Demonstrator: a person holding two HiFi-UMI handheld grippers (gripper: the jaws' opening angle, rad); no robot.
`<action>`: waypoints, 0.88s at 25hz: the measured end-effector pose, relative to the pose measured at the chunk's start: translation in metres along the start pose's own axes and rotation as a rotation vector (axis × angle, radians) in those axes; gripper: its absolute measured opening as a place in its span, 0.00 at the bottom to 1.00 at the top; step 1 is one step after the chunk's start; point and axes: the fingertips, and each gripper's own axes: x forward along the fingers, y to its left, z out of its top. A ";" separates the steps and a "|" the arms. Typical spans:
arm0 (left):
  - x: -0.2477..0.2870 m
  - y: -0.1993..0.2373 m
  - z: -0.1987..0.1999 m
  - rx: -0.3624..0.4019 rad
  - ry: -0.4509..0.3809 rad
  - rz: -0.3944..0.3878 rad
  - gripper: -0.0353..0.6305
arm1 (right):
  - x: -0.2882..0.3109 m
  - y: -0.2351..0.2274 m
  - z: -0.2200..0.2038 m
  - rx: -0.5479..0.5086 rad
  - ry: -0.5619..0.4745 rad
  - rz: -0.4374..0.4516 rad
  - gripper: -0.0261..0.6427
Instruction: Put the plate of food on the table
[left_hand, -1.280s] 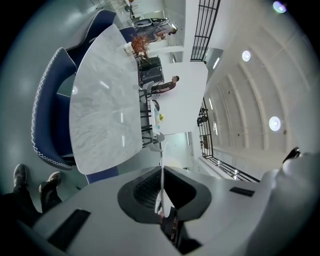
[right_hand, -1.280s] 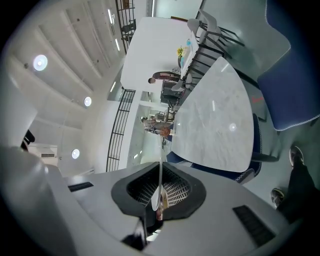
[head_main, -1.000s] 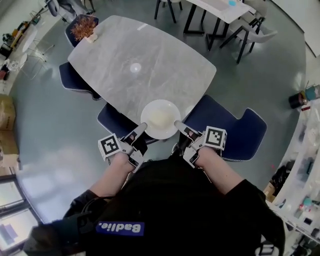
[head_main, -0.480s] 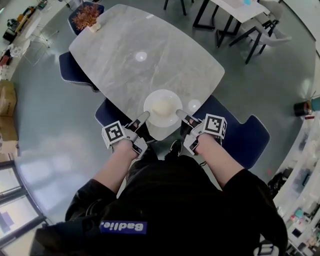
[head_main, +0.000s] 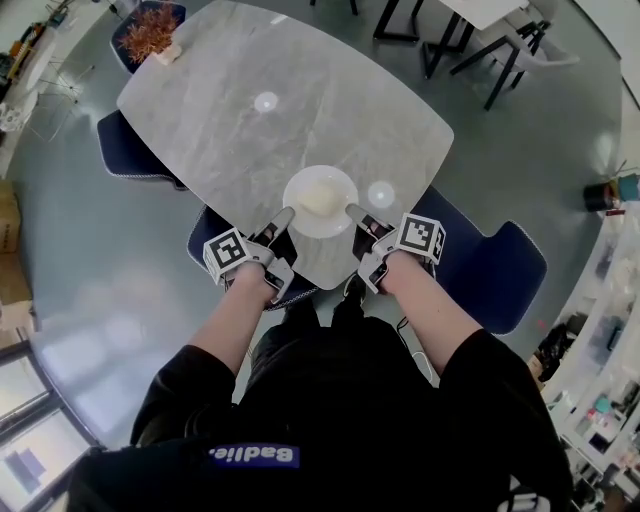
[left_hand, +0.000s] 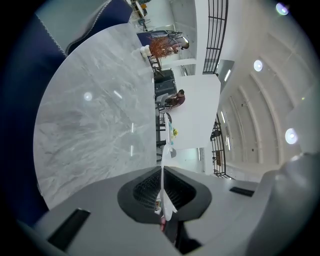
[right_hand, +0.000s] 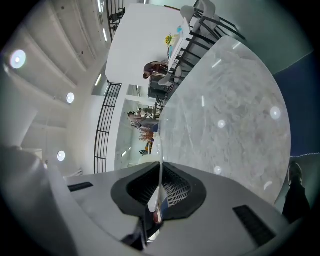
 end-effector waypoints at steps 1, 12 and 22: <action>0.005 0.003 0.006 0.000 0.000 -0.002 0.08 | 0.006 -0.003 0.003 0.005 -0.011 -0.004 0.07; 0.059 0.039 0.062 -0.028 -0.034 0.010 0.08 | 0.067 -0.040 0.051 0.033 -0.087 -0.048 0.07; 0.085 0.078 0.072 -0.027 -0.042 0.079 0.08 | 0.091 -0.085 0.066 0.091 -0.111 -0.119 0.07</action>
